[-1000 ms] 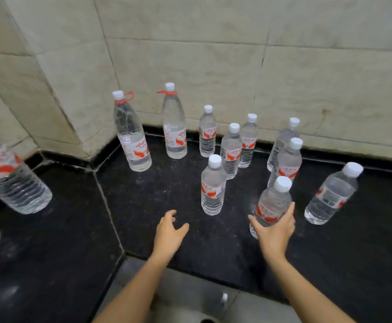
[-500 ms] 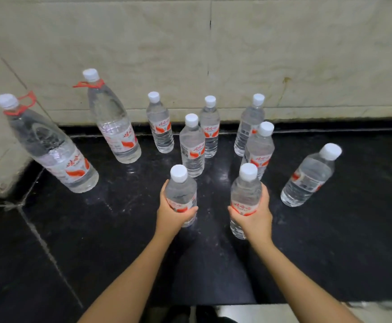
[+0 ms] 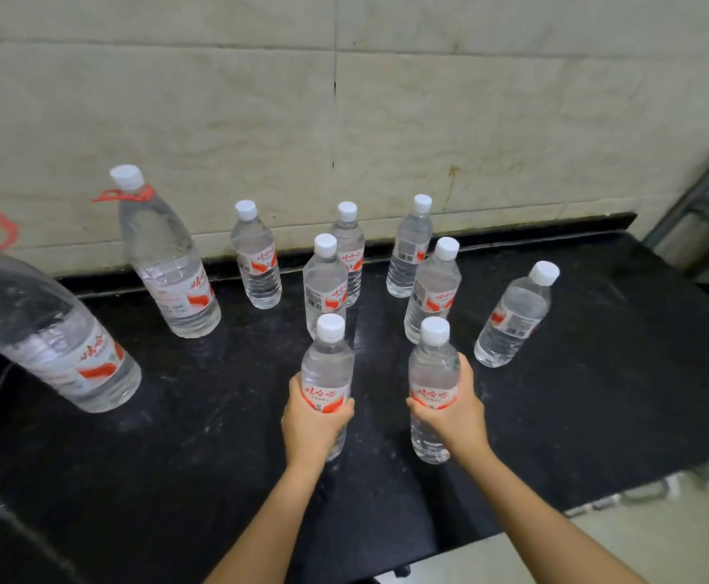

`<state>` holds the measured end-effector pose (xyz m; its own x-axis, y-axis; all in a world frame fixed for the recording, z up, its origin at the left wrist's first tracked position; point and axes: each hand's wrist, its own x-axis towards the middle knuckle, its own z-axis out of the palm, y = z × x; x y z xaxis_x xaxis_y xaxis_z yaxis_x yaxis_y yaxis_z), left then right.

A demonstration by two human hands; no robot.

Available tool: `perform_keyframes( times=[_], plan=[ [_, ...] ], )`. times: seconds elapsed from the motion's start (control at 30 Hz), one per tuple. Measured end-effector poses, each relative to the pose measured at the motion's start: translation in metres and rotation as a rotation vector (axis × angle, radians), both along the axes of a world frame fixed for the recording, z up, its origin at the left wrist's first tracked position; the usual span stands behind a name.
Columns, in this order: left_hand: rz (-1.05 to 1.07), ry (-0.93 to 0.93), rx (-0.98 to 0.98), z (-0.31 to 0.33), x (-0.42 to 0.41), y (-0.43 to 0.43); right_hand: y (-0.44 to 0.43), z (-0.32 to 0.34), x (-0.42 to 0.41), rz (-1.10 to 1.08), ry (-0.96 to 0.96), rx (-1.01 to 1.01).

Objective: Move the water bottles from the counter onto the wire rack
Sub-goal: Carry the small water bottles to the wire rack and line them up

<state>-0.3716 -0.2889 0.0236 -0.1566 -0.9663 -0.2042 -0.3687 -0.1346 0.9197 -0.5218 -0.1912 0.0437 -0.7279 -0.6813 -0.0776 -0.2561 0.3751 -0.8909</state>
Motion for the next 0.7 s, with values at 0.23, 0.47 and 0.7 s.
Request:
perform_keyframes(
  times=[0.23, 0.47, 0.7],
  plan=[
    [-0.175, 0.115, 0.1, 0.009, 0.0, 0.017, 0.039, 0.005, 0.034, -0.022, 0.061, 0.069],
    [-0.459, 0.201, 0.099, 0.027, -0.026, 0.051, 0.113, 0.013, 0.04, -0.27, 0.113, 0.076],
    [-0.808, 0.27, 0.07, 0.059, -0.078, 0.129, 0.226, 0.057, 0.016, -0.609, 0.218, -0.092]
  ],
)
